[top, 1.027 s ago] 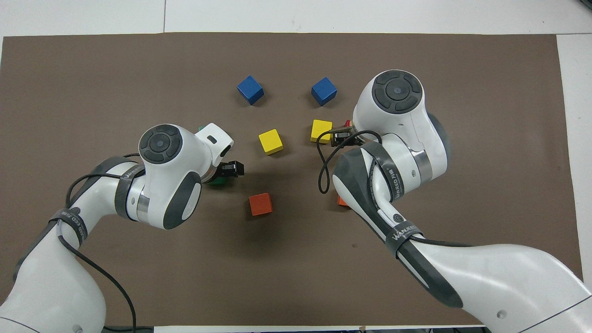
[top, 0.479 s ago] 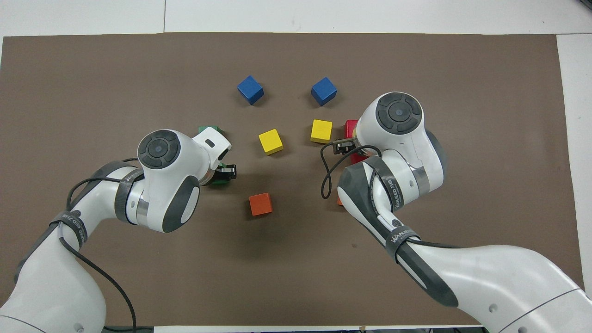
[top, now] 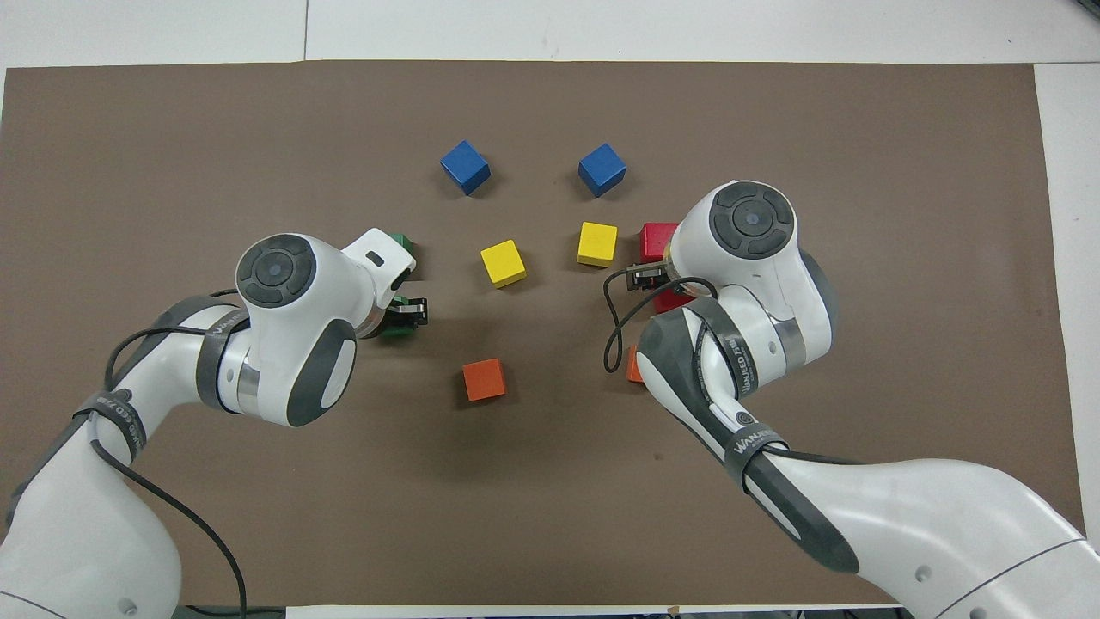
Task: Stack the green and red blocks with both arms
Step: 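Carry the green block toward the table edge while the right gripper carries red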
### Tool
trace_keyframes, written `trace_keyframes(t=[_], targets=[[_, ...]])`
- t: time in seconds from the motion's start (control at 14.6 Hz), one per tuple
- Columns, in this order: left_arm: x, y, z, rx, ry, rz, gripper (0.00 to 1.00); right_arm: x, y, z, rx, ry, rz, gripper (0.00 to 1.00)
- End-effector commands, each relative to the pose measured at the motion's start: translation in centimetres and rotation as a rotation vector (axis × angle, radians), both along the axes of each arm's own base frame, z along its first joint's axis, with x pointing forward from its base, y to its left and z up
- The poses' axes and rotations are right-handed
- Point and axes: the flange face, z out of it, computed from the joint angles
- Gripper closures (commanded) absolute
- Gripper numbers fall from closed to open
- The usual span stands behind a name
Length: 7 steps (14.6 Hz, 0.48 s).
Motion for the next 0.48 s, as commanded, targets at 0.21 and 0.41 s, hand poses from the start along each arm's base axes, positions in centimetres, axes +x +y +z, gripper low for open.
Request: trace_keyframes(t=[0.21, 0.41], targets=[[1.3, 14.3, 7.3, 0.007, 0.005, -0.031, 1.00, -1.5, -0.9, -1.2, 0.012, -0.017, 0.010, 0.70], [1.3, 23.6, 7.7, 0.005, -0.007, -0.065, 1.00, -0.8, -0.7, 1.2, 0.007, -0.004, 0.005, 1.00]])
